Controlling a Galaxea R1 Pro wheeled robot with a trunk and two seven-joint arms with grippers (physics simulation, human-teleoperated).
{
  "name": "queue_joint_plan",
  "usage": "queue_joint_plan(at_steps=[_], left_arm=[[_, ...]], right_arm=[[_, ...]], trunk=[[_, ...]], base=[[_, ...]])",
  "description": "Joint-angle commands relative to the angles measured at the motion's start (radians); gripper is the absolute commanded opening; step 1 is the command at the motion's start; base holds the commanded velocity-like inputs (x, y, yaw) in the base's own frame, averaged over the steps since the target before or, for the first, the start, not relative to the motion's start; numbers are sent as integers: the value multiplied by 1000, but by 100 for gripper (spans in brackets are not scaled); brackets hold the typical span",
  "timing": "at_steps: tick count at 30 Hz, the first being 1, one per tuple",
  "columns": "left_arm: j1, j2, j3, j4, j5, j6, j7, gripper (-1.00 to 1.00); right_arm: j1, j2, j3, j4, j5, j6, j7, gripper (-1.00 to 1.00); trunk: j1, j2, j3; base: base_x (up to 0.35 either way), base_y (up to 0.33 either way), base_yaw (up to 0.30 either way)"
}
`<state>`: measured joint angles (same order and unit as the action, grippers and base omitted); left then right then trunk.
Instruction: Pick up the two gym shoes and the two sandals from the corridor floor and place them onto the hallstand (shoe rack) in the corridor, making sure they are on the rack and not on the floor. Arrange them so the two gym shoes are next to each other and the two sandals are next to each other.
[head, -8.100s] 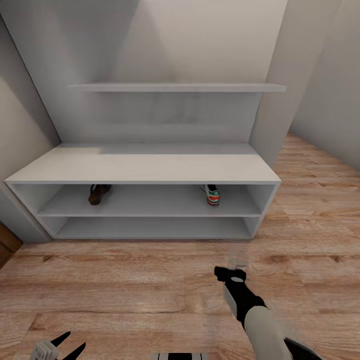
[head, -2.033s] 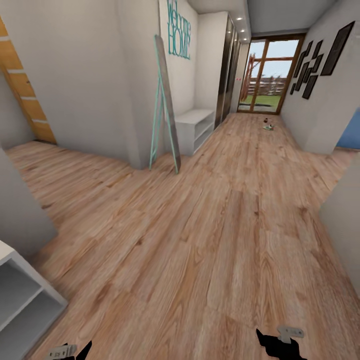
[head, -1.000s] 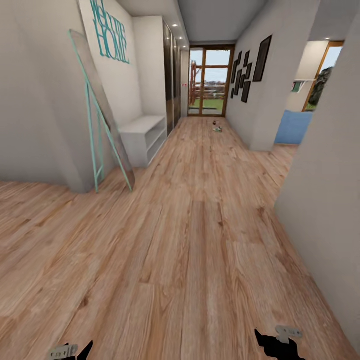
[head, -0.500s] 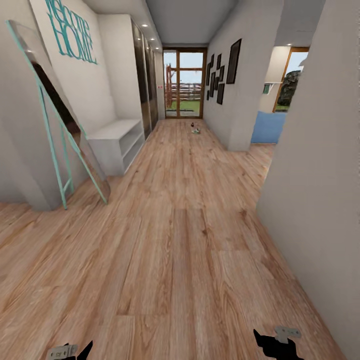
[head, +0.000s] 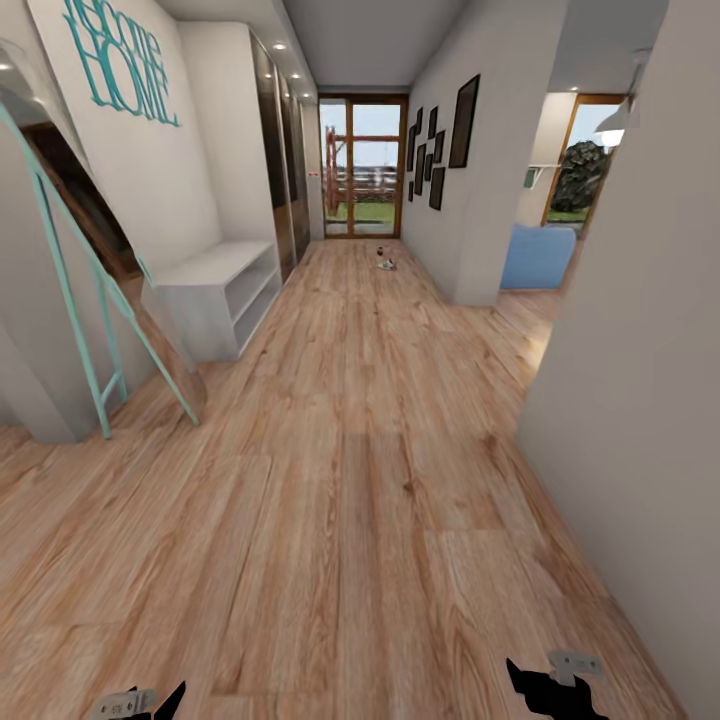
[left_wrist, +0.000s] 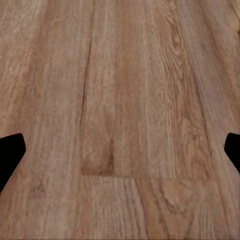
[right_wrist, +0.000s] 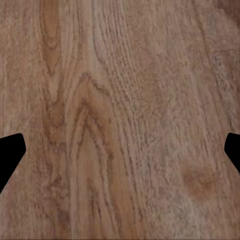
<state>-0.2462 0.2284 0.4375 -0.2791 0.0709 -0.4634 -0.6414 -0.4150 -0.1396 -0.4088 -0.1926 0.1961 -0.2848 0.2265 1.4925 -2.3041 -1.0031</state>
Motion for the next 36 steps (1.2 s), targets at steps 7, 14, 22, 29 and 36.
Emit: queue_joint_plan(at_steps=[7,14,22,29,36], left_arm=[[-1,0,3,1,7,2,-9,100],[-1,0,3,1,7,2,-9,100],[-1,0,3,1,9,2,-9,100],[-1,0,3,3,9,2,-9,100],[-1,0,3,3,9,2,-9,100]], right_arm=[[-1,0,-8,1,9,-5,4,100],[-1,0,-8,2,9,-5,1,100],[-1,0,-8,2,8,-6,1,100],[-1,0,-9,1,6,-7,1,100],[-1,1,-9,2,6,-7,-1,100]], trunk=[[0,0,-1],[0,0,-1],[0,0,-1],[0,0,-1],[0,0,-1]], base=[[339,0,0],[339,0,0],[339,0,0],[339,0,0],[339,0,0]])
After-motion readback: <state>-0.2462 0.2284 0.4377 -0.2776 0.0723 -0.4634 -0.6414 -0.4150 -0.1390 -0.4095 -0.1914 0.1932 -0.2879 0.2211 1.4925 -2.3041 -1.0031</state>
